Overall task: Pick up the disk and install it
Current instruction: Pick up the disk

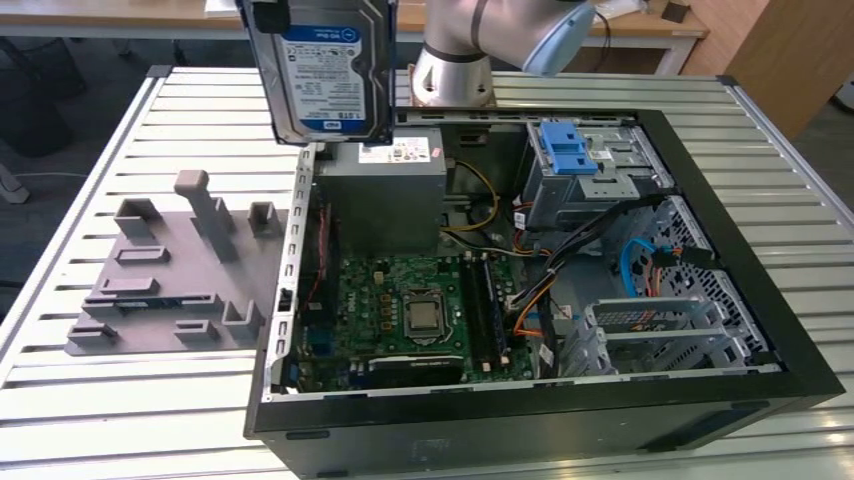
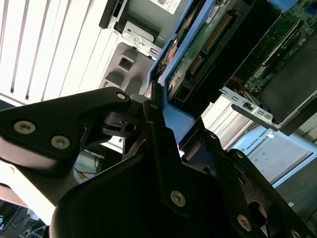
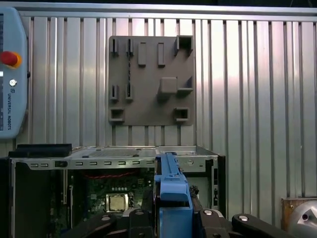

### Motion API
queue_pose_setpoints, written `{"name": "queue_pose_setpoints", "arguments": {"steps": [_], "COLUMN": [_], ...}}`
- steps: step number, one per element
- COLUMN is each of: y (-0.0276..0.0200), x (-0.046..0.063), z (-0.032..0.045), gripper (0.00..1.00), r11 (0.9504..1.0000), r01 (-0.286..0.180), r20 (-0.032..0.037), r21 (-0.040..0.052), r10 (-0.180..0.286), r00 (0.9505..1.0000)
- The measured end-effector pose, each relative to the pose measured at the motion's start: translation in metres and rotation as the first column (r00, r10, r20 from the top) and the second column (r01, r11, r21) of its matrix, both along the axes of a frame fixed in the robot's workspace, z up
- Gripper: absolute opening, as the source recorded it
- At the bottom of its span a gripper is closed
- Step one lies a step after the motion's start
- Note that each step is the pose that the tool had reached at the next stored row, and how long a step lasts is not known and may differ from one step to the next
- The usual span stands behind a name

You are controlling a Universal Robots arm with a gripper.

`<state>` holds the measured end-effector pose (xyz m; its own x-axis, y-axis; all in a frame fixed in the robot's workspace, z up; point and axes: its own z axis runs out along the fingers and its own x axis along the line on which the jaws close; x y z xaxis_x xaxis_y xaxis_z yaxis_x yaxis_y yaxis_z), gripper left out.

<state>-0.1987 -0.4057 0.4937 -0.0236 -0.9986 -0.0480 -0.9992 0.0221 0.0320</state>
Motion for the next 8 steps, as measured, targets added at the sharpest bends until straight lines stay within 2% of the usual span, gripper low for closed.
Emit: {"name": "queue_pose_setpoints", "arguments": {"steps": [5, 8], "y": [-0.0091, -0.0126], "x": [0.002, 0.007], "z": [-0.0003, -0.0005], "gripper": [0.36, 0.36], "r11": [1.0000, 1.0000], "r01": [0.000, 0.000], "r20": [0.0000, -0.0001], "r21": [0.0000, 0.0000], "r10": [0.000, 0.000], "r00": [1.0000, 1.0000]}}
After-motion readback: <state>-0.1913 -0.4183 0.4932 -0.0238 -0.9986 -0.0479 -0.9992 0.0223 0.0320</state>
